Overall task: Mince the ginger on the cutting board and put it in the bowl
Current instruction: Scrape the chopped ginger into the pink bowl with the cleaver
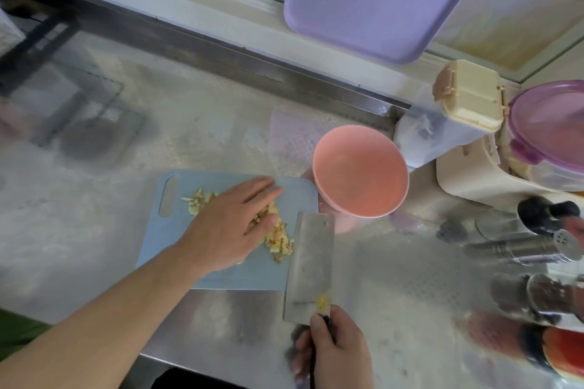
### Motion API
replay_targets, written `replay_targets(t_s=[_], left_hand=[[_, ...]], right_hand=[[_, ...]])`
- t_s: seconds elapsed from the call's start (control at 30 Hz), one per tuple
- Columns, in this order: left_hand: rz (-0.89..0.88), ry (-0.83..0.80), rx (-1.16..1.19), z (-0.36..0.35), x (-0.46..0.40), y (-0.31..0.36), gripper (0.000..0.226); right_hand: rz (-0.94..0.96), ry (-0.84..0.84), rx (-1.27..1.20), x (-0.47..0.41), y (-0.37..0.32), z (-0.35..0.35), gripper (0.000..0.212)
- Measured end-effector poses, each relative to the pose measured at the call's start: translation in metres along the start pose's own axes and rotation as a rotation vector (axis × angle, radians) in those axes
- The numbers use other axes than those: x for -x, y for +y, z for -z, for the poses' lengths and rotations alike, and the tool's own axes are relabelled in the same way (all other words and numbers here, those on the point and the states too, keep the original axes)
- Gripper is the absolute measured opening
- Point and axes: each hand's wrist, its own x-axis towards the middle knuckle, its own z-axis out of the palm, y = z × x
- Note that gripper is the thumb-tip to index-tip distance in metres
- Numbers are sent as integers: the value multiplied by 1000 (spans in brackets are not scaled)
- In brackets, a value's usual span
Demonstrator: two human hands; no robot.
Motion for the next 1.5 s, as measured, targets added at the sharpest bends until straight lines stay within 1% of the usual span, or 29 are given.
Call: replay_targets(t_s=[0.07, 0.17, 0.23, 0.3, 0.43, 0.53, 0.6, 0.7, 0.77, 0.93, 1.07, 1.23, 1.4, 1.5], left_hand=[[-24, 18, -24, -4, 2, 1, 59], [-31, 19, -47, -9, 5, 2, 68], [-33, 25, -60, -12, 7, 4, 73], [-38, 32, -77, -14, 8, 6, 76], [-27, 58, -81, -22, 10, 11, 78], [-3, 67, -77, -27, 10, 14, 72], [10, 76, -68, -28, 10, 15, 67], [11, 99, -44, -29, 9, 17, 59], [2, 119, -19, -28, 9, 18, 54], [7, 181, 30, -20, 10, 25, 50], [49, 210, 69, -16, 16, 26, 52], [93, 257, 142, -7, 23, 34, 53], [63, 312, 132, 20, 14, 60, 52], [17, 363, 153, 41, -5, 88, 49]], right_hand=[[32, 3, 86, -5, 0, -8, 23], [66, 13, 198, -13, -2, -22, 19], [59, 0, 233, -16, -4, -32, 17], [53, 2, 258, -19, -6, -45, 19], [64, -17, 324, -23, -6, -68, 20], [71, -62, 265, -18, -14, -78, 13], [71, -99, 191, -17, -18, -78, 22], [47, -133, 96, -12, -24, -72, 23], [52, -127, 66, -9, -27, -71, 23], [51, -139, 68, -2, -37, -68, 23], [55, -181, 93, 4, -46, -65, 23], [63, -182, 105, 16, -58, -58, 22], [109, -195, 92, 33, -83, -41, 19], [162, -188, 115, 41, -108, -17, 20]])
